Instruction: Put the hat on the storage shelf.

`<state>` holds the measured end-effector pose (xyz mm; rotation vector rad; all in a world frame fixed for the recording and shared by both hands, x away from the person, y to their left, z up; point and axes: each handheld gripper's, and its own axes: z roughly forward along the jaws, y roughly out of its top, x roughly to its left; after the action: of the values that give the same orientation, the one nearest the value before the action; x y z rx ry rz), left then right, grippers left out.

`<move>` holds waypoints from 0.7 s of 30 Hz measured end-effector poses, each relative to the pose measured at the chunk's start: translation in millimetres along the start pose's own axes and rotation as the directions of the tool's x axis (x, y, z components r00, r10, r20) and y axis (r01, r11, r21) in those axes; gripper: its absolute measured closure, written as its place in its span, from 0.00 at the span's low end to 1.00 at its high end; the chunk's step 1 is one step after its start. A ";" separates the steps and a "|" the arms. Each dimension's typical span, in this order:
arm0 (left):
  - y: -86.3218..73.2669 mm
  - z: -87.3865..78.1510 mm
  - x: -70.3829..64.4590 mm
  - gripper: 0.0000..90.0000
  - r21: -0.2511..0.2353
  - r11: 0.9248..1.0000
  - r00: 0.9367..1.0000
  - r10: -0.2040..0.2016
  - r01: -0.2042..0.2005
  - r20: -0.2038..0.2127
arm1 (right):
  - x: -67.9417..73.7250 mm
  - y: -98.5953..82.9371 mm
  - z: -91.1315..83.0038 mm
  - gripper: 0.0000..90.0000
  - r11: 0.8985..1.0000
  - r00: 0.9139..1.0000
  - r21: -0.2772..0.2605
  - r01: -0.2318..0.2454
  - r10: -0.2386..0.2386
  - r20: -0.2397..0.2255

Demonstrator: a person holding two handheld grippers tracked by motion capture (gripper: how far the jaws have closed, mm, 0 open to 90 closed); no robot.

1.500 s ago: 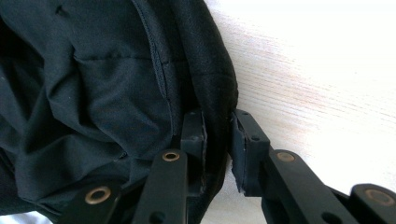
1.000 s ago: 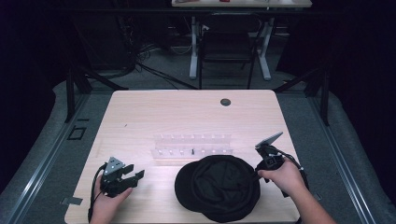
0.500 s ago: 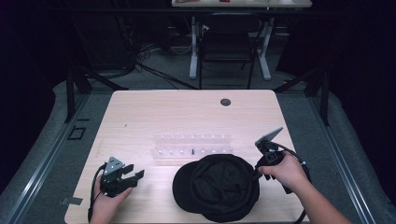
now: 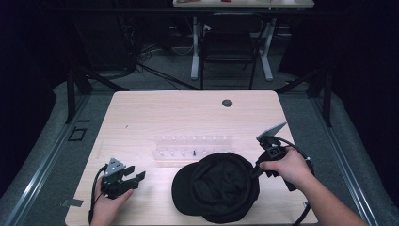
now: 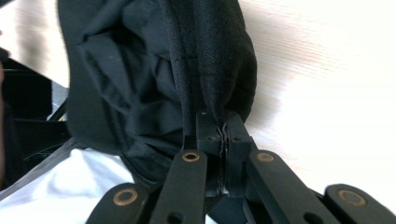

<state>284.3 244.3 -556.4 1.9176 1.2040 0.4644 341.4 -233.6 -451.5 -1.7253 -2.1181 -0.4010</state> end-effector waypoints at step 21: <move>-0.2 -0.9 0.6 0.52 0.001 1.000 1.000 -0.001 0.001 -0.002 | 37.3 -1.5 -47.1 0.98 0.996 0.986 -0.086 -0.004 -0.011 -0.168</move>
<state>283.9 245.2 -556.0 1.9178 1.2067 0.4651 338.6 -222.5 -392.5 -1.6702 -2.0105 -0.6253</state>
